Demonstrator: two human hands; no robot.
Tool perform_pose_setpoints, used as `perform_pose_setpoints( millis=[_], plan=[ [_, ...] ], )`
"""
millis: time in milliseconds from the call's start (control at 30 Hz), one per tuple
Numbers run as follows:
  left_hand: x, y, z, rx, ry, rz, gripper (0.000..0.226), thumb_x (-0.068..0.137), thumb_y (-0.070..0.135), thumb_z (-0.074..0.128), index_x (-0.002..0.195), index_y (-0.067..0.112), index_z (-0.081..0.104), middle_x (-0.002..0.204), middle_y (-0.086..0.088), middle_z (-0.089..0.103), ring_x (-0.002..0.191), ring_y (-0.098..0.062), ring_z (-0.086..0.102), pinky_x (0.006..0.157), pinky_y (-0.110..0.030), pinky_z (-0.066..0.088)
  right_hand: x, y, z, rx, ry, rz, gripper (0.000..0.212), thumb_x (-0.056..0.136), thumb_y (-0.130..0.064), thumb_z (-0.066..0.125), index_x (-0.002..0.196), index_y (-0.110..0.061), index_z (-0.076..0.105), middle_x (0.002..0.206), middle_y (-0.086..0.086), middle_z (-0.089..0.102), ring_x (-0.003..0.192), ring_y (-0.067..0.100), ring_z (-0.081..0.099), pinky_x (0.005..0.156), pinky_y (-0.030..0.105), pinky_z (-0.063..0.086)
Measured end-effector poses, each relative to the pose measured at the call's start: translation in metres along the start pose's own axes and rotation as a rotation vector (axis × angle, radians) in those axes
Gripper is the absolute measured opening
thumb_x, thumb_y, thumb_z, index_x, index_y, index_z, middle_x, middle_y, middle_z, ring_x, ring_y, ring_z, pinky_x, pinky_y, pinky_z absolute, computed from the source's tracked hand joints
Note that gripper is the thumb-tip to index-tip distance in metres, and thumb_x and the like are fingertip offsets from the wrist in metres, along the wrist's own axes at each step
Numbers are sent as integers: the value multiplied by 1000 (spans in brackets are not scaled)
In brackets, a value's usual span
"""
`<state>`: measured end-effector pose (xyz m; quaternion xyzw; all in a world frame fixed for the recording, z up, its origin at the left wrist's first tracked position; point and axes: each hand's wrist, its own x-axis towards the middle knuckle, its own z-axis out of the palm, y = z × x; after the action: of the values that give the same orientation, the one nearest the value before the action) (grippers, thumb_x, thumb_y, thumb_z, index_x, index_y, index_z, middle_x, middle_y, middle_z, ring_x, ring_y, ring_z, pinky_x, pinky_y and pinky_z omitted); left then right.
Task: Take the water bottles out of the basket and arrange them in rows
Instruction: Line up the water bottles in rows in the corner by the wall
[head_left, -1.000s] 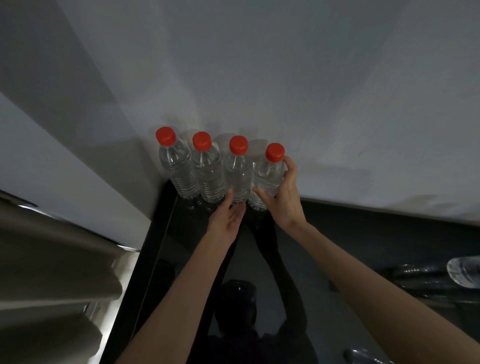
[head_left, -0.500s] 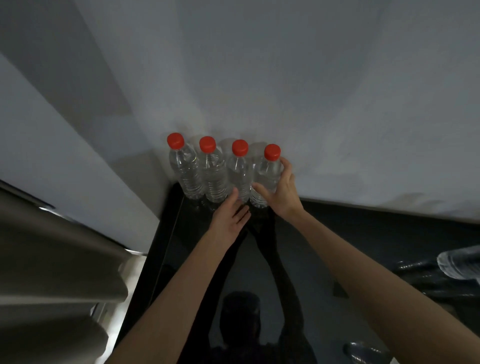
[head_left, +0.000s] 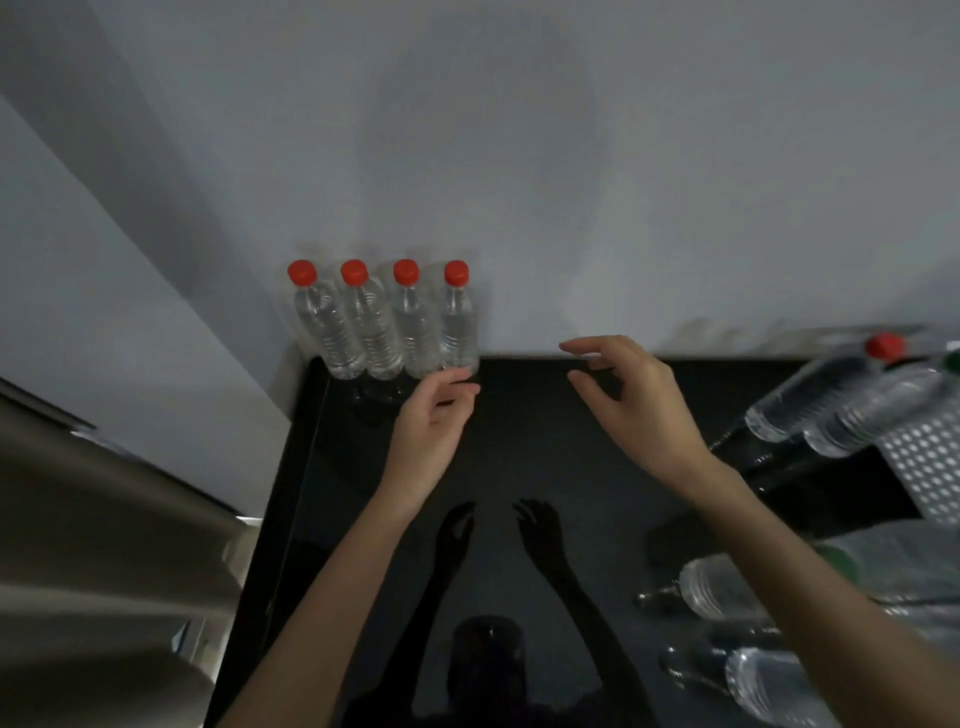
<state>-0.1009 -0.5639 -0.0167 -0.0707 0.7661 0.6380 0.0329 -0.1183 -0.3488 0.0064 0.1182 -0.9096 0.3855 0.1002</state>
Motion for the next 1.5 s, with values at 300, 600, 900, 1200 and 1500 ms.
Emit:
perform_pose_setpoints(
  millis=[300, 600, 900, 1200, 1500],
  plan=[
    [-63, 40, 80, 389, -167, 293, 31, 96, 23, 56, 126, 27, 58, 119, 14, 62, 105, 1, 58, 89, -17, 47, -92, 18, -99, -251, 110, -28, 29, 92, -27, 58, 121, -26, 61, 115, -9, 61, 96, 16, 61, 71, 41, 55],
    [-109, 51, 190, 452, -408, 340, 43, 93, 36, 59, 134, 32, 49, 127, 15, 57, 111, 1, 55, 96, -31, 50, -175, 75, -185, -351, 112, 99, 33, 90, -30, 57, 123, -22, 60, 115, -5, 61, 91, 14, 62, 72, 40, 56],
    [-119, 1, 252, 480, -524, 174, 92, 72, 44, 80, 147, 39, 26, 142, 6, 46, 128, -9, 47, 106, -42, 43, -197, 148, -217, -451, 18, 291, 41, 90, -28, 64, 129, -22, 54, 133, 4, 48, 118, 26, 48, 93, 43, 48],
    [-119, -42, 268, 482, -382, 102, 73, 62, 38, 89, 122, 31, 47, 110, 13, 64, 103, -3, 62, 94, -38, 52, -171, 181, -209, -402, -258, 382, 56, 76, -11, 76, 125, -24, 52, 124, 6, 52, 108, 24, 56, 86, 39, 52],
    [-119, -51, 263, 441, -339, 80, 59, 63, 38, 87, 112, 33, 54, 99, 13, 69, 95, 2, 65, 90, -34, 55, -157, 176, -203, -496, -273, 283, 44, 62, -15, 86, 93, -24, 56, 89, -1, 62, 84, 20, 60, 74, 40, 54]
  ],
)
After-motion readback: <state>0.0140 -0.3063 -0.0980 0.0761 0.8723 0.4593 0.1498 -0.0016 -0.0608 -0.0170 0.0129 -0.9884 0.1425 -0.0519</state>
